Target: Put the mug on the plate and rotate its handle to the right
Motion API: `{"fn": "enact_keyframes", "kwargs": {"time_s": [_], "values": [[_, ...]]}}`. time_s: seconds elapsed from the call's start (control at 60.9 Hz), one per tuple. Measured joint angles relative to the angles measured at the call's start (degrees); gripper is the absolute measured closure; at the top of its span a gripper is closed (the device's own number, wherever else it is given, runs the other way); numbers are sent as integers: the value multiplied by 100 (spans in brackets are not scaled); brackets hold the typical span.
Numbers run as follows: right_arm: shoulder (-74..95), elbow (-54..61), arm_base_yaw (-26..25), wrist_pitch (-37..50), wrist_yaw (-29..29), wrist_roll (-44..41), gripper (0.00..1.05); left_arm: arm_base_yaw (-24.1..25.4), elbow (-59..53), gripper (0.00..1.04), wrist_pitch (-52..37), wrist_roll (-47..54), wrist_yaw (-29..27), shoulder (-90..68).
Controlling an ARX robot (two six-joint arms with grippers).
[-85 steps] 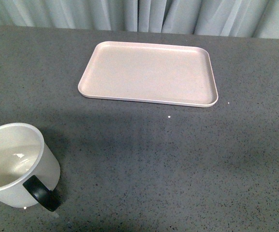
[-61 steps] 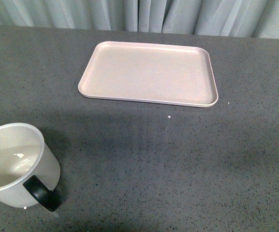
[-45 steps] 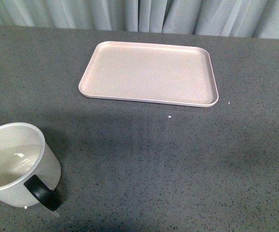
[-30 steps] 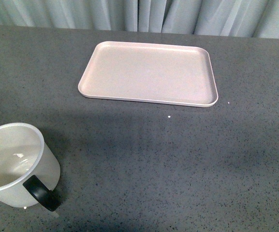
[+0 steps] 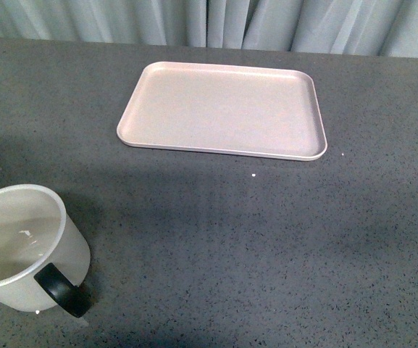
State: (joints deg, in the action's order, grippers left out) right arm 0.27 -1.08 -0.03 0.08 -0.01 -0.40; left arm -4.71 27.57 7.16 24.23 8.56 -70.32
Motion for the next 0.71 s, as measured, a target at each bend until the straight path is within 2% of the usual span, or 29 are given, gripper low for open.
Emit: {"fn": "enact_keyframes", "kwargs": {"time_s": [0.575,0.706], "values": [[0,0,0,0,0,0,9,-63,476,9,-599,20,-105,-1714],[0,0,0,0,0,0,9,-98,555,27,-608,-7,-127,-1928]]}}
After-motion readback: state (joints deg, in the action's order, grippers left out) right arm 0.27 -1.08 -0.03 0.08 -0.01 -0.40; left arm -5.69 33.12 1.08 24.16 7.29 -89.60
